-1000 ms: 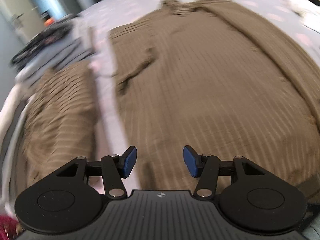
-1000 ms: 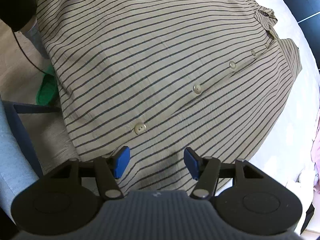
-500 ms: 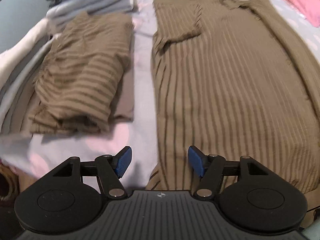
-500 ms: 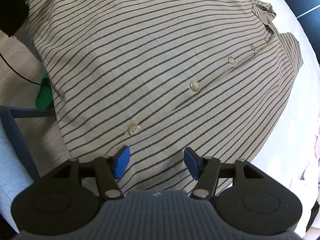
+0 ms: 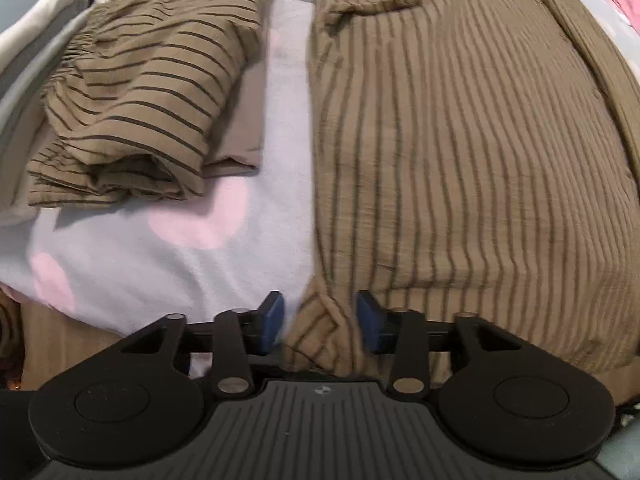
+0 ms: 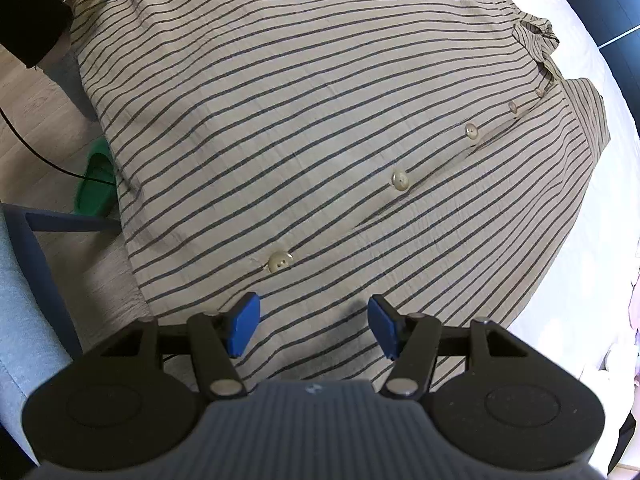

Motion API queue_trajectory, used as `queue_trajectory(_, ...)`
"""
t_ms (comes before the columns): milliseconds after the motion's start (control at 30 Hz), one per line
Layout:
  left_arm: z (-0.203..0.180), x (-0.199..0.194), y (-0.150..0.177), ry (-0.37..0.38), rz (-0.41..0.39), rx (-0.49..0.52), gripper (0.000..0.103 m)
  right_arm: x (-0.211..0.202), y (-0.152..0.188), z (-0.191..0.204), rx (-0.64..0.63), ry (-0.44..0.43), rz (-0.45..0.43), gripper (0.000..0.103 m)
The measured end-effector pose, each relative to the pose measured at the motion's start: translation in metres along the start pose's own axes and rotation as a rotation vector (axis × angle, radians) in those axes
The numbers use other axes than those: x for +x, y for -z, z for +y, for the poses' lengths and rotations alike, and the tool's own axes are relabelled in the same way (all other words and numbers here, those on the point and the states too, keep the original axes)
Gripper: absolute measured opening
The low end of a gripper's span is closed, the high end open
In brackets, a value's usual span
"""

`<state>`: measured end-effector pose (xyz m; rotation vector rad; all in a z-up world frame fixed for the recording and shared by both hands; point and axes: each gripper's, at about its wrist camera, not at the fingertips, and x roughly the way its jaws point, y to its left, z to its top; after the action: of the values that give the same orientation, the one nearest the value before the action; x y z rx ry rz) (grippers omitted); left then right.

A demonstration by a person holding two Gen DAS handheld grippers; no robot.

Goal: Fold clothes

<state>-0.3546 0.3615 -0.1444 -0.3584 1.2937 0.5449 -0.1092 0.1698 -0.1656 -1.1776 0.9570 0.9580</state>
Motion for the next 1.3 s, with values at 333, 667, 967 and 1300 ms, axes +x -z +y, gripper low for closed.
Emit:
queue_trajectory(333,-0.031,0.001,0.019,0.089,0.129,0.179,0.022,0.000,0.005,0.010,-0.027,-0.005,0.010,0.063)
queue_trajectory(667,-0.028,-0.005,0.036,0.102,0.193,0.156,0.048,0.001,0.009,0.016,-0.045,-0.010,0.023,0.063)
queue_trajectory(967,-0.003,-0.026,0.037,0.068,0.060,0.020,0.054,-0.001,0.011,0.021,-0.050,-0.010,0.023,0.063)
queue_trajectory(1300,0.004,-0.032,0.023,-0.013,-0.028,-0.030,0.055,-0.003,0.013,0.027,-0.058,-0.011,0.024,0.063)
